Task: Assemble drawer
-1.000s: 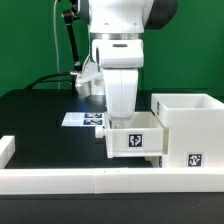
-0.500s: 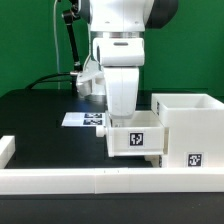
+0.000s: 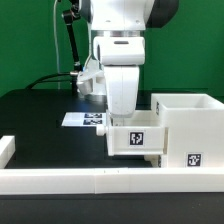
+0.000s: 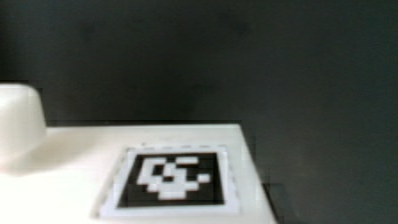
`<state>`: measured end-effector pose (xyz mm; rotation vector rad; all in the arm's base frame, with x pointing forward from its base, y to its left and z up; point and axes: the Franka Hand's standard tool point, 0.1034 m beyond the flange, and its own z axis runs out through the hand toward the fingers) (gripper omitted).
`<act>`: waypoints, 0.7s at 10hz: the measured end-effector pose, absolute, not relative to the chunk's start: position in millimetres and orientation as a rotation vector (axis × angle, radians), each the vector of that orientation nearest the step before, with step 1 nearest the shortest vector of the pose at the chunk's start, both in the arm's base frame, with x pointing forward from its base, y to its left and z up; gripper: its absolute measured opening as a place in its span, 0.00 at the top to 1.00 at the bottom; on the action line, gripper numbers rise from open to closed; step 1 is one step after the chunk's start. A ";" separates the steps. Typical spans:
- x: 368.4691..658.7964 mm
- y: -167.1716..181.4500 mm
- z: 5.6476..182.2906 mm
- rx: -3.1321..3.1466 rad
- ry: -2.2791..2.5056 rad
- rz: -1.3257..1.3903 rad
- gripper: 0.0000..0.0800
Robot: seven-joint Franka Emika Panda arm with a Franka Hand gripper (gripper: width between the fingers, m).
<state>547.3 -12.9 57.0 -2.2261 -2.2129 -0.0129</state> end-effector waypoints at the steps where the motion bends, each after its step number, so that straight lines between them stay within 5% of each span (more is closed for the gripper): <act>1: 547.9 -9.9 57.0 -2.220 -2.218 -0.014 0.94; 7: 547.6 1.3 53.9 -2.204 -2.231 -0.019 0.94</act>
Offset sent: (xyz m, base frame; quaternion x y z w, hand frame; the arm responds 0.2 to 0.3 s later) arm 0.0039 0.0091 0.0011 -0.0075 -0.0007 -0.0061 1.0000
